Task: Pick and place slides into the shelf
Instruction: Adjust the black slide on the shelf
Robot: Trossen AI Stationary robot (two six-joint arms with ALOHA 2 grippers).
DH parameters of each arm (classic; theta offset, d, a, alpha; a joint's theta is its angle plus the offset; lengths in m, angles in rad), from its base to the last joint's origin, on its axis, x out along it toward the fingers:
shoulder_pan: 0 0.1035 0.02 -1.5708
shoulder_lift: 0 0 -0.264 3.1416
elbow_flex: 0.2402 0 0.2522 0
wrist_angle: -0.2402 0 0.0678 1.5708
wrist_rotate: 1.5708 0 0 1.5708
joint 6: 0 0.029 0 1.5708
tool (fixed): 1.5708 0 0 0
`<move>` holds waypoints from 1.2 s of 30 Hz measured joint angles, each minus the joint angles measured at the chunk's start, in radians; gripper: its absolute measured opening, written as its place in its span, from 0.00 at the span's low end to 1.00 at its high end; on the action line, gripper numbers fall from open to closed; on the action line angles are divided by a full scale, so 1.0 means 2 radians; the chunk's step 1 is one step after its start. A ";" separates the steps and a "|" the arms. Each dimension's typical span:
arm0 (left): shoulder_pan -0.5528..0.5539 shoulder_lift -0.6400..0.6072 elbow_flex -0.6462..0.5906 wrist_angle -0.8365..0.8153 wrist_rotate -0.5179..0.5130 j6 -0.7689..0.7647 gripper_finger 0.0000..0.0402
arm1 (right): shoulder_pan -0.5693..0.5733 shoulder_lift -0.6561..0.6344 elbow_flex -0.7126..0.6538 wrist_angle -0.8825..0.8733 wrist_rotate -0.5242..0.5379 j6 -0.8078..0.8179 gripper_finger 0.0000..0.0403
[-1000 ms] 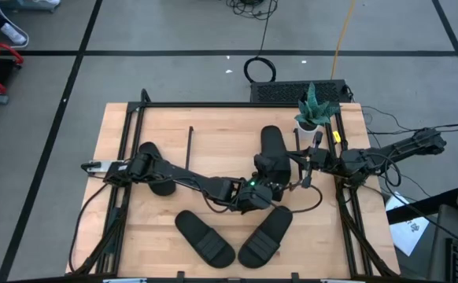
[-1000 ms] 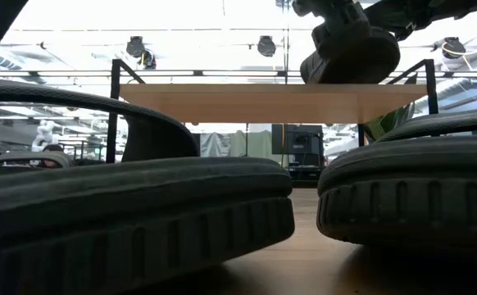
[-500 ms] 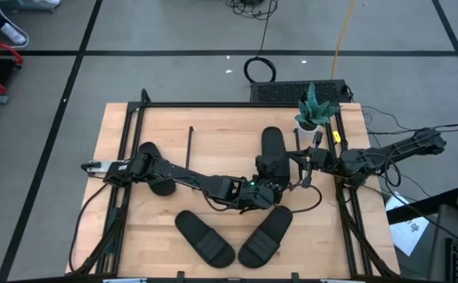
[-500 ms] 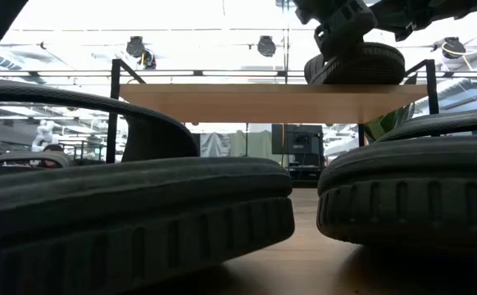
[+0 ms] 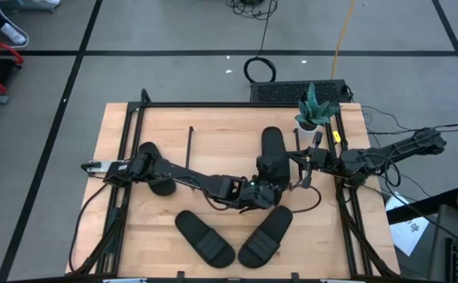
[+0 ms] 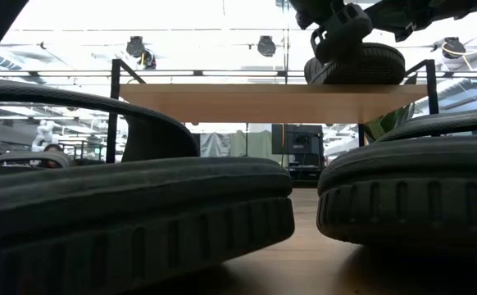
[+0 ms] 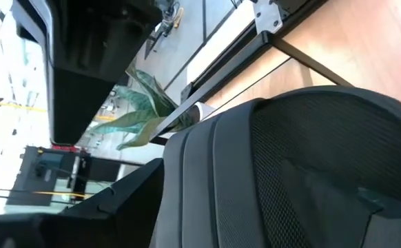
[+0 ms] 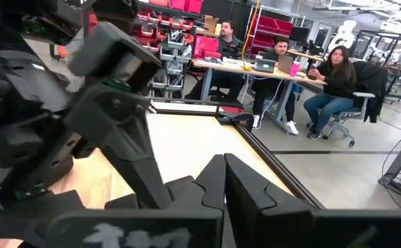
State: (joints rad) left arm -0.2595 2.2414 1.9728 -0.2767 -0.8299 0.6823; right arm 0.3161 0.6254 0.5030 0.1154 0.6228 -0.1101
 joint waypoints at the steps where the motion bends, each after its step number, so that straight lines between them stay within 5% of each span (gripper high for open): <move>1: -0.003 0.000 0.003 0.000 -0.007 0.006 0.75 | 0.000 0.000 0.000 0.000 0.000 0.000 0.00; 13: -0.033 0.000 0.066 -0.038 -0.045 0.049 0.71 | 0.000 0.000 0.000 0.000 0.000 -0.001 0.00; 18: -0.053 0.000 0.073 -0.136 0.016 -0.002 0.50 | 0.000 -0.002 0.000 0.004 0.000 -0.002 0.00; 25: -0.066 0.000 0.073 -0.166 0.139 -0.053 0.04 | 0.000 -0.003 0.000 0.000 0.001 -0.007 0.00; 36: -0.041 0.001 0.026 -0.120 0.167 -0.086 0.00 | 0.000 -0.002 0.000 0.000 0.002 -0.009 0.00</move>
State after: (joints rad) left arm -0.3405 2.2427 2.0239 -0.5173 -0.4961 0.5099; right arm 0.3161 0.6205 0.5030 0.1158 0.6262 -0.1284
